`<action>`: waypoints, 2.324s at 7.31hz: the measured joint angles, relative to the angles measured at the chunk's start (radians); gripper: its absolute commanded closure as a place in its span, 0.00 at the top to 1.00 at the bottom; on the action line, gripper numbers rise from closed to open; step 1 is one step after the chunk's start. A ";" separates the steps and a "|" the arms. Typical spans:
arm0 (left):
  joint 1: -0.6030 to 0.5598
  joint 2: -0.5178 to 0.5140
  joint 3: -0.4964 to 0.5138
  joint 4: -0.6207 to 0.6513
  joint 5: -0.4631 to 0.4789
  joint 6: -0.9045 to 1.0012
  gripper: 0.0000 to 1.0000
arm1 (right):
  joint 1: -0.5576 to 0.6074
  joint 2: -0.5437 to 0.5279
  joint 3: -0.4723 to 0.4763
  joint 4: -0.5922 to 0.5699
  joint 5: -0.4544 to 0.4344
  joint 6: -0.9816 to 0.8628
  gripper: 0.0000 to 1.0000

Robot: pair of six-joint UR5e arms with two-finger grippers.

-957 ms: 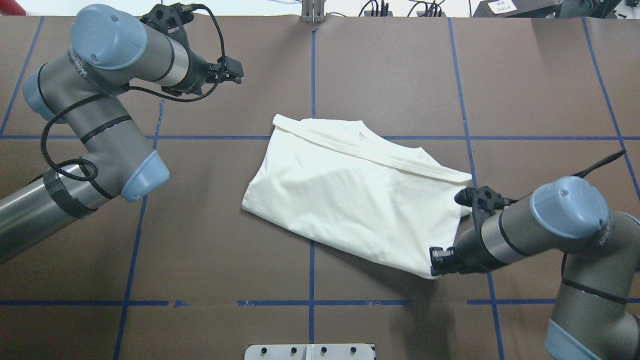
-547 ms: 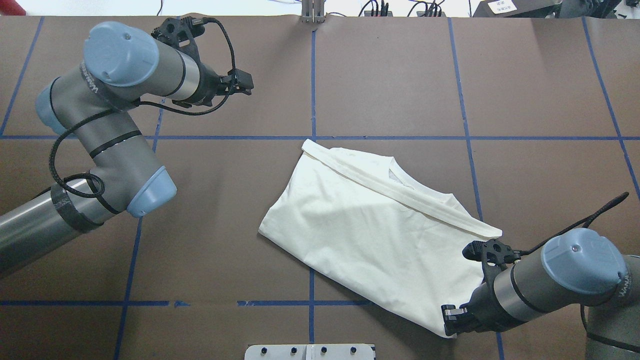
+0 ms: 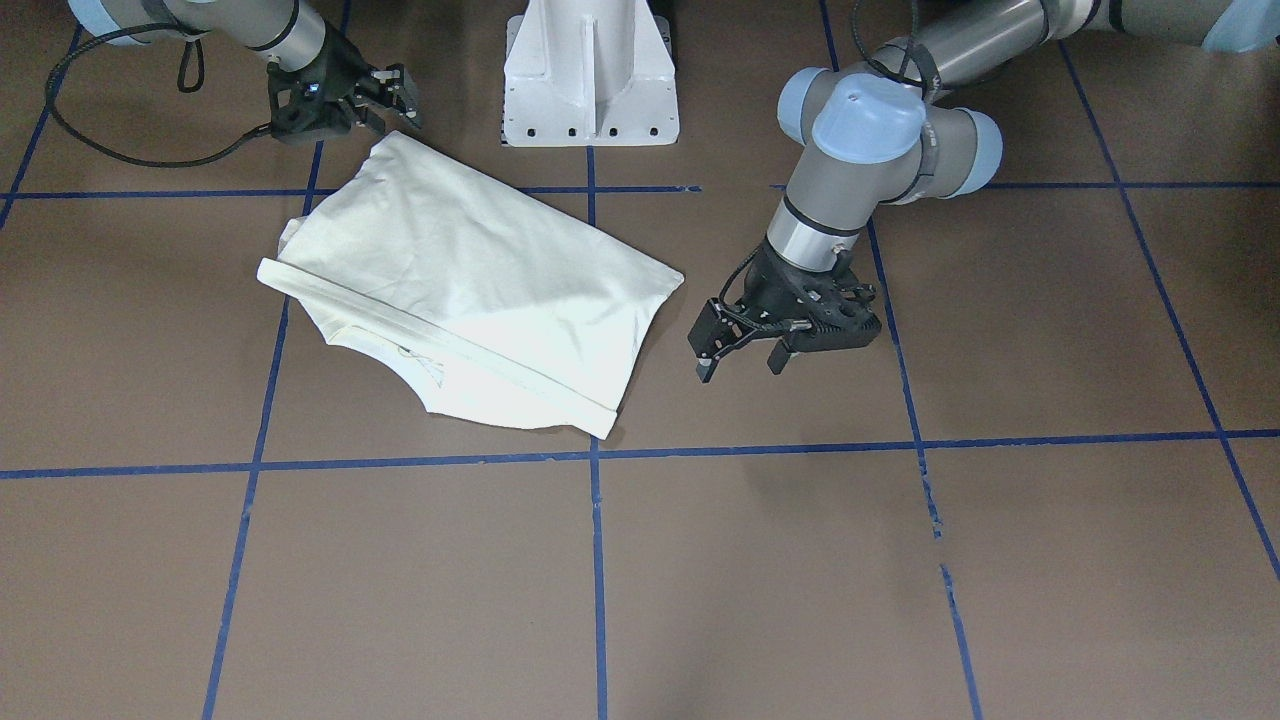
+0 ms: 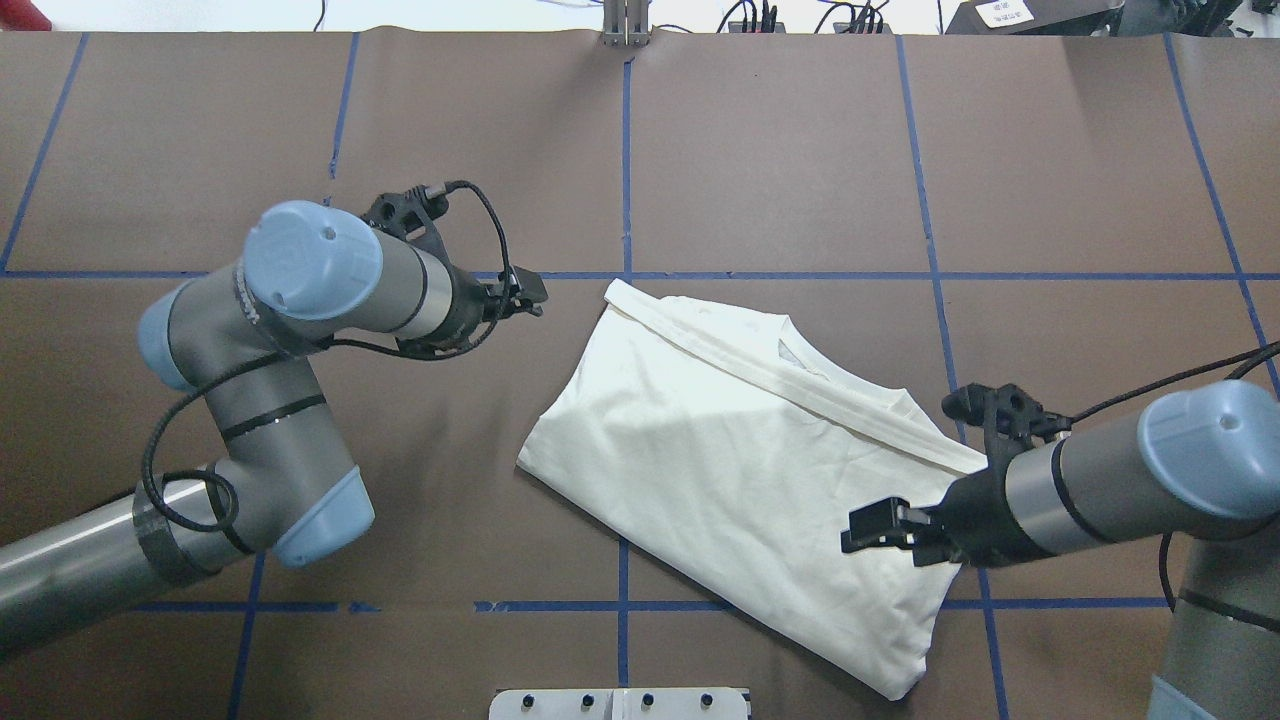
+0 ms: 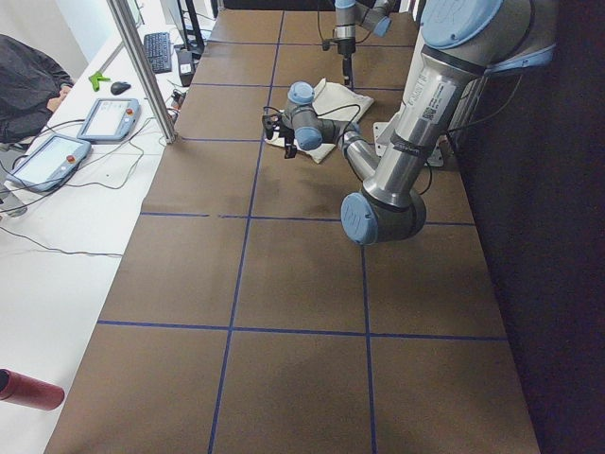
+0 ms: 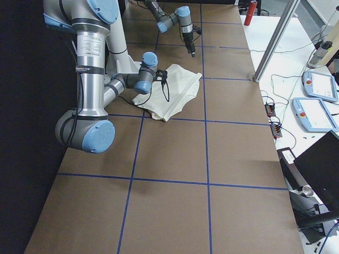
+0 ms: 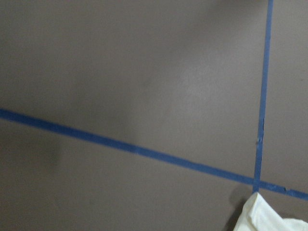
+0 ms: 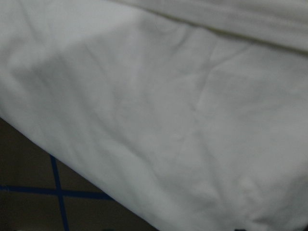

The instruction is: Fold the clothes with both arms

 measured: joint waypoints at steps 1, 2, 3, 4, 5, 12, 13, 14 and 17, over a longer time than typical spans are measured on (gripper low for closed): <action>0.055 0.009 -0.017 0.002 0.007 -0.093 0.86 | 0.065 0.026 -0.004 0.001 -0.004 -0.001 1.00; 0.105 0.015 -0.024 0.005 0.026 -0.162 0.83 | 0.107 0.044 -0.011 0.001 -0.007 -0.001 1.00; 0.142 0.016 -0.025 0.020 0.048 -0.202 0.83 | 0.126 0.053 -0.016 0.001 -0.009 -0.003 1.00; 0.161 0.015 -0.026 0.043 0.061 -0.222 0.81 | 0.133 0.056 -0.020 0.002 -0.010 -0.004 1.00; 0.170 0.016 -0.026 0.057 0.067 -0.232 0.79 | 0.135 0.060 -0.022 0.002 -0.010 -0.005 1.00; 0.187 0.009 -0.013 0.102 0.071 -0.236 0.04 | 0.137 0.067 -0.027 0.003 -0.010 -0.002 1.00; 0.188 0.009 -0.013 0.103 0.074 -0.236 0.00 | 0.137 0.067 -0.029 0.003 -0.010 -0.003 1.00; 0.188 0.008 -0.013 0.104 0.081 -0.235 0.00 | 0.137 0.067 -0.032 0.003 -0.010 -0.004 1.00; 0.181 0.006 -0.022 0.114 0.089 -0.226 0.00 | 0.137 0.068 -0.037 0.004 -0.010 -0.006 1.00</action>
